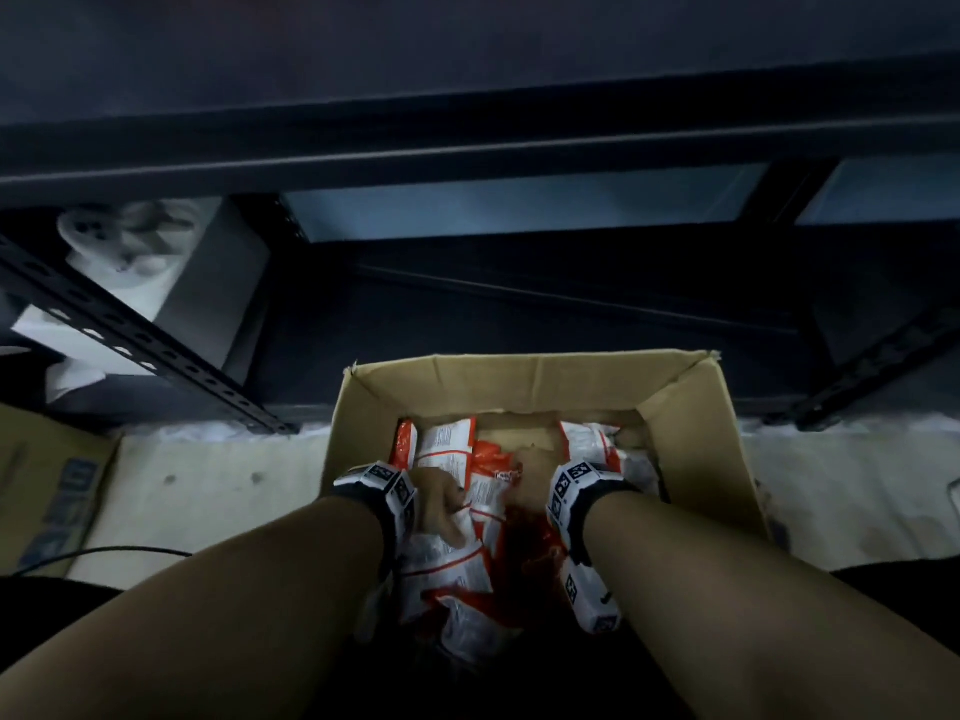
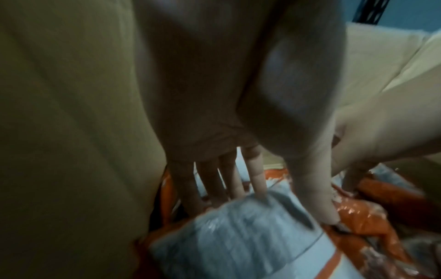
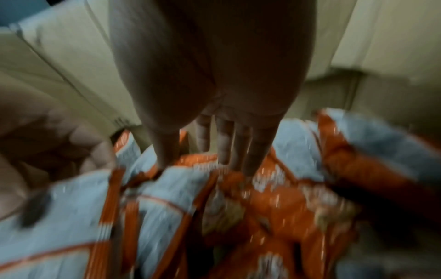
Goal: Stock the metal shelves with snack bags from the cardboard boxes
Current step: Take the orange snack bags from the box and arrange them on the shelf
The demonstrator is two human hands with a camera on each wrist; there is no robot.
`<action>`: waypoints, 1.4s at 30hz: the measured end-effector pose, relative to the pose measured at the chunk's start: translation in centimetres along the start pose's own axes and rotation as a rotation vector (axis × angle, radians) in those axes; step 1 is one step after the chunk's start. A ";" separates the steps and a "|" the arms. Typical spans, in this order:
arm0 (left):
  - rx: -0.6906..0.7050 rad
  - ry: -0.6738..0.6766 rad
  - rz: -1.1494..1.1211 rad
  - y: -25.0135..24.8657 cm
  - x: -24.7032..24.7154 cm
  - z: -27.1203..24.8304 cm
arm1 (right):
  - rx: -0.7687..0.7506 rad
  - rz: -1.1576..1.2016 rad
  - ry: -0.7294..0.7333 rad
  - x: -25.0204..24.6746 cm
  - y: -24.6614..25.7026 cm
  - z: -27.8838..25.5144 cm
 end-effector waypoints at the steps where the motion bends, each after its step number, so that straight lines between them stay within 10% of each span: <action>1: -0.018 0.039 -0.032 0.1 -0.1 -0.3 | 0.000 0.010 -0.013 0.8 -0.2 0.9; 15: -0.035 0.115 -0.018 1.0 -0.3 0.6 | 0.033 0.181 -0.015 2.4 -0.4 1.1; 42: 0.218 -0.537 0.226 -11.8 -21.5 -19.7 | -0.456 -0.369 -0.393 -24.2 10.3 -20.3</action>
Point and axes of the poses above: each hand's wrist, its own z-axis towards the middle knuckle, its own x-axis out of the palm, y = z × x, the point moved 5 cm from there along z, towards the middle knuckle, and after that the axes turned 7 degrees about x, right-handed, at the moved point
